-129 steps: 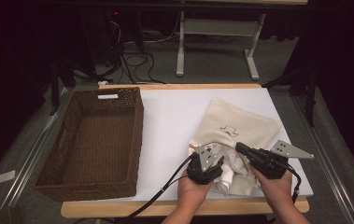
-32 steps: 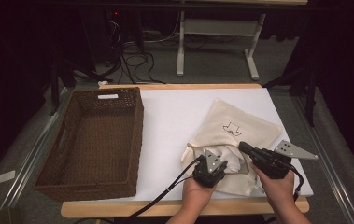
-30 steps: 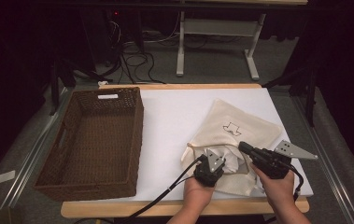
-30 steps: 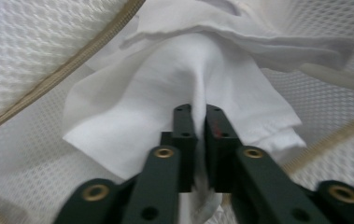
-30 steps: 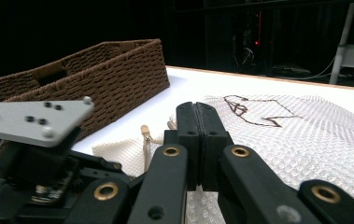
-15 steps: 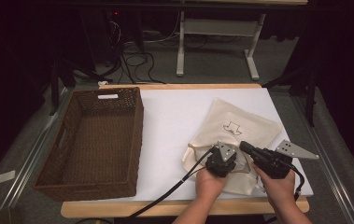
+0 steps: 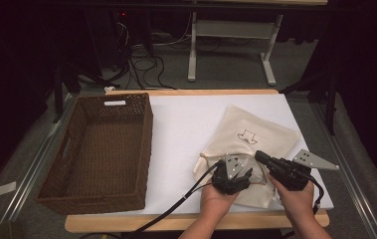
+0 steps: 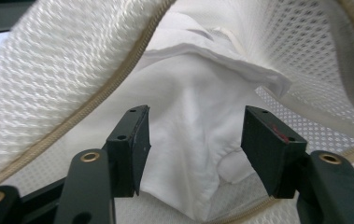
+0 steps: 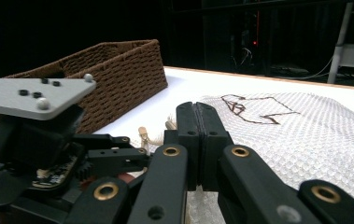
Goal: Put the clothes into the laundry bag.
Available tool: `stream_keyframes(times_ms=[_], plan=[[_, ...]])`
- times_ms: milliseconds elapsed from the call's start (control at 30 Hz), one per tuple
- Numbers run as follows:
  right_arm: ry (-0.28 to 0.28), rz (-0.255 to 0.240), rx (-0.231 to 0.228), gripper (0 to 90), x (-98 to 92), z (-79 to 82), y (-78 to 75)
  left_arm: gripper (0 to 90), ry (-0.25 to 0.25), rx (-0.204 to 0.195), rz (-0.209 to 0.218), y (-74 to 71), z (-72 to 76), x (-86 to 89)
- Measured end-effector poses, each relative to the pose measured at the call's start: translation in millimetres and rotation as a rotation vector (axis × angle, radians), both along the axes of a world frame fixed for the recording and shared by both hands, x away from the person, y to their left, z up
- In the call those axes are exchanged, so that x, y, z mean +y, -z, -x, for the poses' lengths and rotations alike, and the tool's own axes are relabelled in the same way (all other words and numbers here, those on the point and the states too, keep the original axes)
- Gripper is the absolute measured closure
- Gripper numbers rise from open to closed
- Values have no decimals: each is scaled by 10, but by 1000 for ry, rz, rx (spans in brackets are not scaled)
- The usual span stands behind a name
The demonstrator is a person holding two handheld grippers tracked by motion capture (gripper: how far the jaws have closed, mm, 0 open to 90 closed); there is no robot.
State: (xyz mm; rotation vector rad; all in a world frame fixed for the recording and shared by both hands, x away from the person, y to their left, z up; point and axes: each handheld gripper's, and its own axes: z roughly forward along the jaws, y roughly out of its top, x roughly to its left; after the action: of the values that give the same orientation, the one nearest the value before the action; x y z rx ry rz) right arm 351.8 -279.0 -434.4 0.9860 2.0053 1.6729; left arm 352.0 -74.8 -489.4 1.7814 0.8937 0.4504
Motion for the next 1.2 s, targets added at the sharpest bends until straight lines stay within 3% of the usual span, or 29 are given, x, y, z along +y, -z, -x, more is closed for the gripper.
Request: stream_keyframes(times_ms=[533, 900, 1200], plan=[[0, 1, -2, 900, 0, 0, -2, 426, -9, -27, 6, -88, 163, 193], [-1, 1, -3, 900, 3, 1, -3, 454, -67, -37, 31, -134, 220, 550], [-3, 1, -4, 900, 7, 11, -4, 460, -95, -62, -4, -172, 343, 814]])
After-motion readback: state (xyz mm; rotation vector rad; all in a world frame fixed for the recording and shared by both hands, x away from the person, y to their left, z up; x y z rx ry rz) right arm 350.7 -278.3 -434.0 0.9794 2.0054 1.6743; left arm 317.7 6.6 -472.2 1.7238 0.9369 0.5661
